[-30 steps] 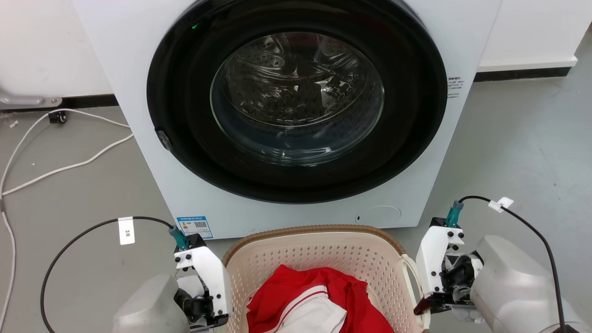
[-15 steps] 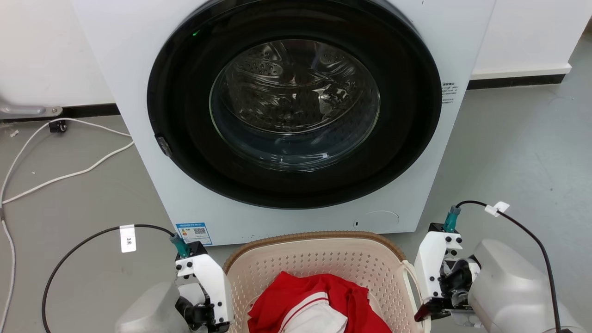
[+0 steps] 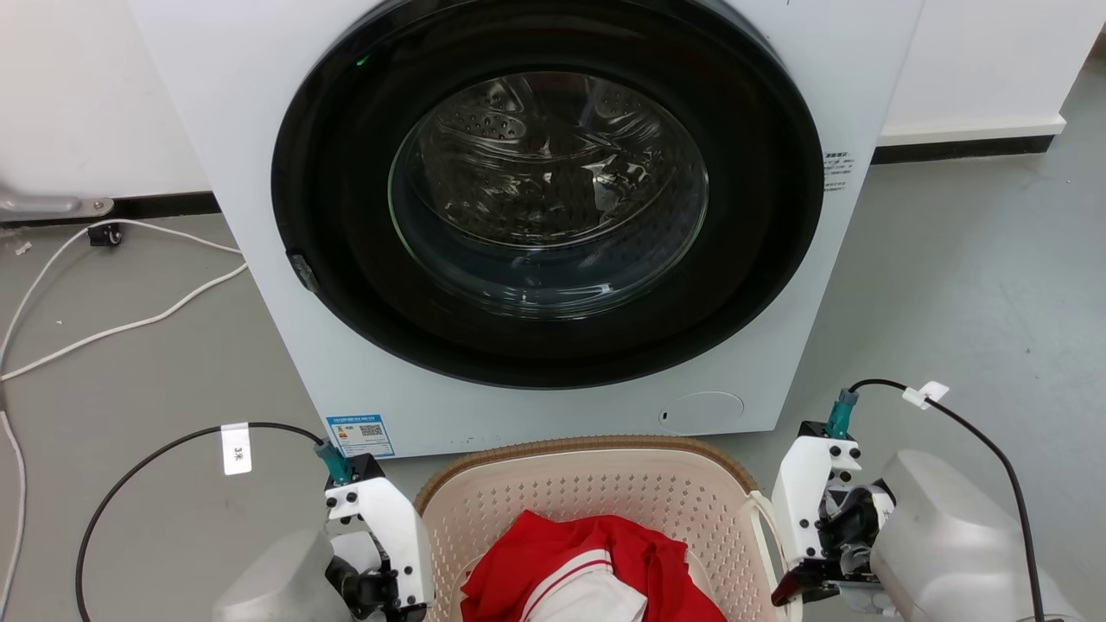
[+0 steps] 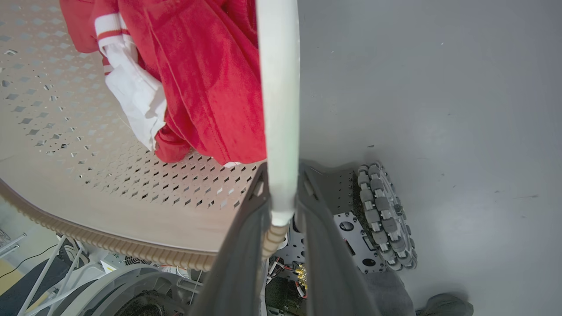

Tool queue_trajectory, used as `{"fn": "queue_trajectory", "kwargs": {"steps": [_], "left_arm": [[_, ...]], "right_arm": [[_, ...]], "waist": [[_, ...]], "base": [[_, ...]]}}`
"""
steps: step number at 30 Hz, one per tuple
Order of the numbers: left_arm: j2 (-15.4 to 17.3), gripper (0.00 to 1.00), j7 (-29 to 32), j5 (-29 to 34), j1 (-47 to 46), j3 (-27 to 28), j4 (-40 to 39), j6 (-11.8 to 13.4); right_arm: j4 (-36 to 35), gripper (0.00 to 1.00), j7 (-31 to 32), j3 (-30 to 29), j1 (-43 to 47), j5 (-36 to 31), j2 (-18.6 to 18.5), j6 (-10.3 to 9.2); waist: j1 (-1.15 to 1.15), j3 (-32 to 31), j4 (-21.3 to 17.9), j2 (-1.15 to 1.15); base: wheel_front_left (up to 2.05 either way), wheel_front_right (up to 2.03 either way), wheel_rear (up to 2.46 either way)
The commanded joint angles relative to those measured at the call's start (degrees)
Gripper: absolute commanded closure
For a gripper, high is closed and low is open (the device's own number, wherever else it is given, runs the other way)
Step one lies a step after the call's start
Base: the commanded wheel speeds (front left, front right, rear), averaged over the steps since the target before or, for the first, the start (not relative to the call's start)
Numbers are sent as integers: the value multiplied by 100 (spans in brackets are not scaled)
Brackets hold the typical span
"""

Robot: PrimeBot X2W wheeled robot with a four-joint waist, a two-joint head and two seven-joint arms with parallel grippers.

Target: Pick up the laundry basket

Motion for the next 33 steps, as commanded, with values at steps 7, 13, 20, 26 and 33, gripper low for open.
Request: {"fn": "queue_trajectory", "kwargs": {"steps": [7, 13, 20, 26, 33], "left_arm": [[-134, 100, -23, -137, 31, -36, -70, -75], [-137, 100, -18, -164, 38, -78, -69, -75], [-139, 100, -28, -191, -12, -124, -64, -75], [-118, 100, -22, -215, -12, -155, -52, -75], [-116, 100, -22, -260, 4, -191, -35, -75]], "right_arm": [[-33, 100, 39, -346, 84, -243, 208, 17], [-33, 100, 70, -560, 104, -437, 234, 17], [-33, 100, 109, -773, 127, -583, 249, 17], [-32, 100, 155, -970, 152, -741, 259, 17], [-32, 100, 216, -1144, 154, -867, 259, 17]], "waist": [[0, 11, -32, 0], [0, 19, -26, 0], [0, 36, -12, 0], [0, 40, -10, 0], [0, 28, -4, 0]], "base": [[0, 0, 0], [0, 0, 0], [0, 0, 0], [0, 0, 0], [0, 0, 0]]}}
